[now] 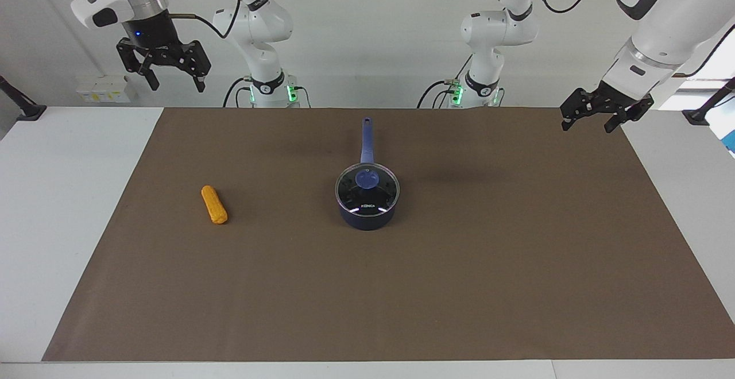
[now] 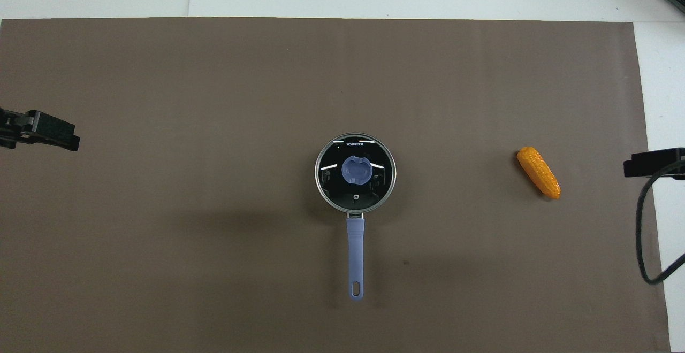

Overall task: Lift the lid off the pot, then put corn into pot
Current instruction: 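Move the left gripper out from rest toward the saucepan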

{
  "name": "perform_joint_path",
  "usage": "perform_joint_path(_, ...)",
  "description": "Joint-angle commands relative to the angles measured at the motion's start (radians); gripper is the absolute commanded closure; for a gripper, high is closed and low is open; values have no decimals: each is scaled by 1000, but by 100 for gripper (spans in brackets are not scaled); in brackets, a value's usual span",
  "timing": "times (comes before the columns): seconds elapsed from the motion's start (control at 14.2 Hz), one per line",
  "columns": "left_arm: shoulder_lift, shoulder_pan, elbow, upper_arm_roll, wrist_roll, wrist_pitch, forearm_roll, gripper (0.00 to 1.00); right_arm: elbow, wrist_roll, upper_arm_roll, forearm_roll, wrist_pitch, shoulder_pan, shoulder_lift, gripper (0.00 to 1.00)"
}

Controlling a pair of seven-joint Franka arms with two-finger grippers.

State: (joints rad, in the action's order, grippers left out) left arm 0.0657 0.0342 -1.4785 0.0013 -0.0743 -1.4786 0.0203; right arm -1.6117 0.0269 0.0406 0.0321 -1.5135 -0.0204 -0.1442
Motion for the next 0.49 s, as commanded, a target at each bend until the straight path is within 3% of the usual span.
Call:
perform_joint_path(0.0, -4, 12, -5, 11, -7, 12, -2, 0, 3, -21, -1, -3, 3, 5, 2, 0)
perform_joint_path(0.42, -9, 12, -20, 9, -1, 9, -2, 0, 1, -21, -1, -4, 3, 5, 2, 0)
